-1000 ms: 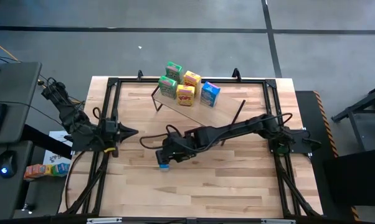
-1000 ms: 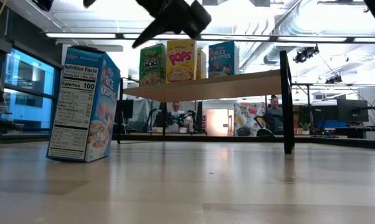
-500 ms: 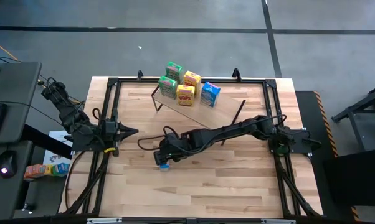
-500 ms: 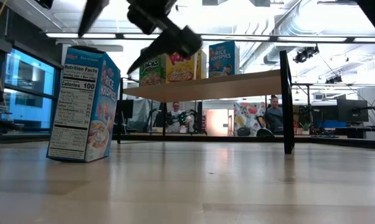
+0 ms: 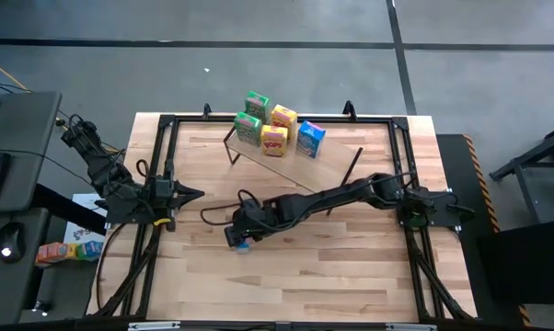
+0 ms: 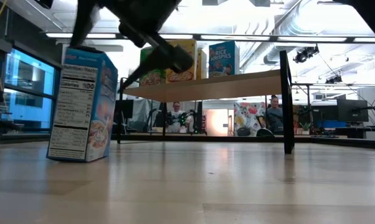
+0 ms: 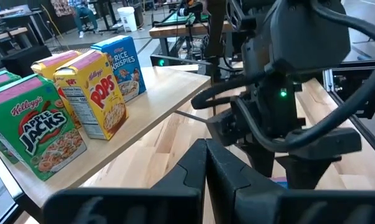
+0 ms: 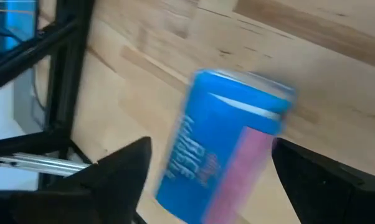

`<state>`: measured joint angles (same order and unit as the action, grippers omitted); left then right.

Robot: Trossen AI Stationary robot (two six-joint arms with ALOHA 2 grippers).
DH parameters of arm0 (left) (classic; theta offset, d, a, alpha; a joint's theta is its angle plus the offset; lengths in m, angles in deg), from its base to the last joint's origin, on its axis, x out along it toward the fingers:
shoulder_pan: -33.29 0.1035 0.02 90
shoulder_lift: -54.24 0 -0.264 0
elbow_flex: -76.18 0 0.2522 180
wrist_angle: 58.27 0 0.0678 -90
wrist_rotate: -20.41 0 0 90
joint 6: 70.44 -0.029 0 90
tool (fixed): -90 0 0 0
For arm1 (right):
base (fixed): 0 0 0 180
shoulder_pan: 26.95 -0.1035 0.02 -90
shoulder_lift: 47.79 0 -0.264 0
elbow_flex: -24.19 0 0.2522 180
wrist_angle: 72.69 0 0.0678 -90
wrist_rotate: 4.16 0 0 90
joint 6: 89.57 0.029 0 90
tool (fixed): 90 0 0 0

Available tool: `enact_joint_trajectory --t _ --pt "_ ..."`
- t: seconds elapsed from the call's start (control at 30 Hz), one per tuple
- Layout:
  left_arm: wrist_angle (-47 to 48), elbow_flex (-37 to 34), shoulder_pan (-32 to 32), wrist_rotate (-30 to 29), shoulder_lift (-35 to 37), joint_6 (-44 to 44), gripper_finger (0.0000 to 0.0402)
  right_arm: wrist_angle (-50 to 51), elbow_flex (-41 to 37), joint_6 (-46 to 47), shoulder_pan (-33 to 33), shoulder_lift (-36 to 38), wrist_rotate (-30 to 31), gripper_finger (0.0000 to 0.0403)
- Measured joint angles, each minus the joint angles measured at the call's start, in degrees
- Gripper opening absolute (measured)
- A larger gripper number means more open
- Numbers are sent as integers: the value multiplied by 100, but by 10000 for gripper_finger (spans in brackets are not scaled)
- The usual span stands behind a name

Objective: Stack cereal on shelf
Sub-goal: Put the blue cereal box aligned with the blue cereal box on the shelf

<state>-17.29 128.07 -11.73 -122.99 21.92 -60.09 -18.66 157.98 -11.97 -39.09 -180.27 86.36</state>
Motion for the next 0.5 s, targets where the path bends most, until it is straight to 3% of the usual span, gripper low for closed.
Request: enact_joint_trajectory --t 0.5 --pt "48 0 0 4 -2 -2 0 29 2 -782 15 -115 85 324"
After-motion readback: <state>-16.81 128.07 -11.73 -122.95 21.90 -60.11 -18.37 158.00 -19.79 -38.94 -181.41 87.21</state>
